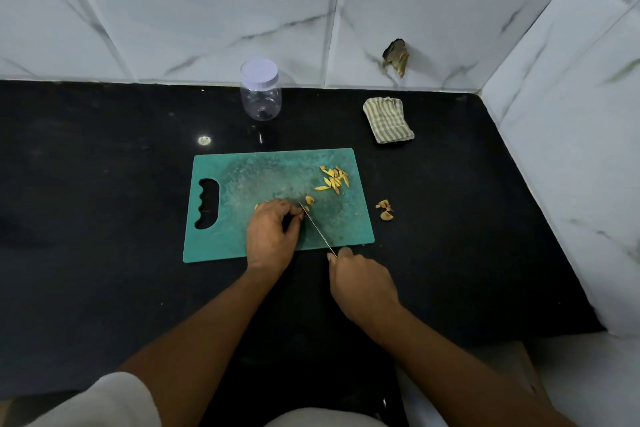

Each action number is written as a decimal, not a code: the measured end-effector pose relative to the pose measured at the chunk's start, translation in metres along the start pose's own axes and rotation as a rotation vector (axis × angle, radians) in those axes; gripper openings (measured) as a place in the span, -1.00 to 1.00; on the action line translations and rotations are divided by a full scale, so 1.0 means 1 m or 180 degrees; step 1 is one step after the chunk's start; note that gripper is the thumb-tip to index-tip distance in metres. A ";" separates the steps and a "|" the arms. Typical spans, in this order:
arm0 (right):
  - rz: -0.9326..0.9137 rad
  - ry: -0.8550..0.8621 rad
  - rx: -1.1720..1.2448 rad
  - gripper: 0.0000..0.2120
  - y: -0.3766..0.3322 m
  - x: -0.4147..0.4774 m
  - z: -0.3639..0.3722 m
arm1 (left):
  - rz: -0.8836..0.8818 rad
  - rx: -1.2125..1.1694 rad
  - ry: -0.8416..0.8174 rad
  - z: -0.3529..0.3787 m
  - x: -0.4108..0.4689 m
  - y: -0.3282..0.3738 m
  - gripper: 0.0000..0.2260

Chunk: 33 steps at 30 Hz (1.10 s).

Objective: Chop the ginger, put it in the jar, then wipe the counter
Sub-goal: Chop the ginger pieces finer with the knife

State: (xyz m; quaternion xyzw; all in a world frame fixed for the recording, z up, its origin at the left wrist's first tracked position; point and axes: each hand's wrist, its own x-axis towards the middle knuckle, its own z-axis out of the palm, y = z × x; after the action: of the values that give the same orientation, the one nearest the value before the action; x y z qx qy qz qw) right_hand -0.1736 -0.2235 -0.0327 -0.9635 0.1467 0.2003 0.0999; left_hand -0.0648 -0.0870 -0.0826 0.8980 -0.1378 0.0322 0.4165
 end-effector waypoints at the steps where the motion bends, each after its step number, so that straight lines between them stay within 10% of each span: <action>1: 0.0002 0.0013 0.0026 -0.58 -0.002 0.002 0.000 | 0.0004 0.0014 0.0024 0.000 0.001 -0.001 -0.96; 33: 0.0064 0.0079 0.0063 -0.55 0.005 -0.002 0.001 | 0.0037 0.0232 0.0120 0.004 0.002 0.002 -0.98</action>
State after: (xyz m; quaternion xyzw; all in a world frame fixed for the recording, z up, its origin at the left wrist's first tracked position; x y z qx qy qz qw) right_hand -0.1775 -0.2274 -0.0329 -0.9634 0.1596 0.1879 0.1055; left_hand -0.0639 -0.0919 -0.0833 0.9111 -0.1338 0.0566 0.3858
